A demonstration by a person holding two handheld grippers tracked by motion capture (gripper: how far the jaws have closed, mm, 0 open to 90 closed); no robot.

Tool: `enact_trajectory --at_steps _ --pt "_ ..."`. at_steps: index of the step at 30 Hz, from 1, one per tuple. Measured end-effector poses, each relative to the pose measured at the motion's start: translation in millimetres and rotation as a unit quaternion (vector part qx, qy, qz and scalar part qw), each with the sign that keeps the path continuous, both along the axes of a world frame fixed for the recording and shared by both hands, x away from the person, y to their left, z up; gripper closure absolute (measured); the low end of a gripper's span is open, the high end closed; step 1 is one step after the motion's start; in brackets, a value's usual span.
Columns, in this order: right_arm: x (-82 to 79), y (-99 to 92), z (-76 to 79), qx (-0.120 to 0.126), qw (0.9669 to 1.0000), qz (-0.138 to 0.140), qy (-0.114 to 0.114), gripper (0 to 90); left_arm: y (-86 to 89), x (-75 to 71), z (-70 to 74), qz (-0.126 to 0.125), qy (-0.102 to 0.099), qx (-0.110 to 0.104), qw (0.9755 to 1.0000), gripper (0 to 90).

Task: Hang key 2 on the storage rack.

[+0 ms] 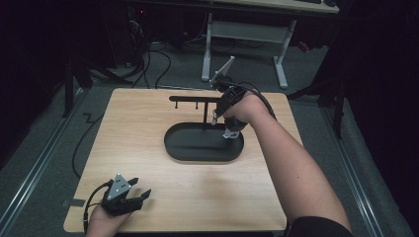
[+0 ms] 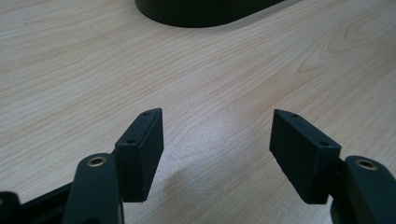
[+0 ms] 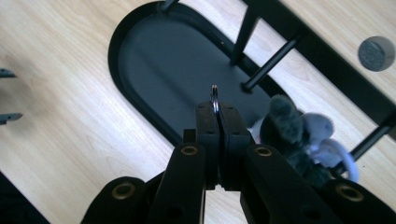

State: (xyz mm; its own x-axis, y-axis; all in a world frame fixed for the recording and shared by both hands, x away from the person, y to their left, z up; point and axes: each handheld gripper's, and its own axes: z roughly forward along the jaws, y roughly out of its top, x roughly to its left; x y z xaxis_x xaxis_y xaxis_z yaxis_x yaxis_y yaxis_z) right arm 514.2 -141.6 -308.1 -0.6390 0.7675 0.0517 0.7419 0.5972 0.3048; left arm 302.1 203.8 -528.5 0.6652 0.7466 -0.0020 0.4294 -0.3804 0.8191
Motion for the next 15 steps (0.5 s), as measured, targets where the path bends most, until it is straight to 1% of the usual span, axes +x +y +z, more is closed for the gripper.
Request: enact_trajectory --at_steps 1,3,4,5,7,8,11,12,15 --pt "2.0 -0.7 0.8 -0.002 1.0 -0.007 0.001 89.1 -0.1 -0.1 0.1 0.0 0.0 -0.001 1.0 35.6" --pt "3.2 -1.2 1.2 -0.004 1.0 -0.008 0.001 89.1 0.0 -0.3 0.7 -0.003 0.001 0.001 1.0 35.6" --pt "4.2 -1.4 2.3 -0.005 0.9999 -0.016 0.002 89.1 -0.1 -0.2 0.7 -0.003 0.001 0.002 1.0 35.6" --pt "7.2 -2.6 3.0 -0.002 0.9999 -0.015 0.001 89.1 -0.6 0.2 -0.2 -0.001 -0.001 0.001 1.0 35.6" --pt "7.9 -2.8 2.9 -0.003 0.9998 -0.018 0.001 89.1 -0.6 0.4 -0.4 -0.002 -0.001 0.002 1.0 35.6" --pt "10.7 -3.3 1.4 -0.002 0.9998 -0.021 0.004 89.1 -0.5 0.4 -0.3 -0.003 0.0 0.003 1.0 35.6" --pt "12.9 -3.6 -0.3 -0.002 0.9998 -0.022 0.004 89.1 -0.6 0.2 -0.2 -0.003 -0.002 0.002 1.0 35.7" --pt "13.3 -3.5 -0.5 -0.002 0.9996 -0.028 0.007 89.1 -0.3 0.2 0.0 -0.003 0.0 0.003 1.0 35.7" --pt "17.4 -5.5 -2.8 0.002 0.9995 -0.031 0.007 89.0 -0.2 0.3 -0.3 -0.002 -0.002 0.002 1.0 35.7"
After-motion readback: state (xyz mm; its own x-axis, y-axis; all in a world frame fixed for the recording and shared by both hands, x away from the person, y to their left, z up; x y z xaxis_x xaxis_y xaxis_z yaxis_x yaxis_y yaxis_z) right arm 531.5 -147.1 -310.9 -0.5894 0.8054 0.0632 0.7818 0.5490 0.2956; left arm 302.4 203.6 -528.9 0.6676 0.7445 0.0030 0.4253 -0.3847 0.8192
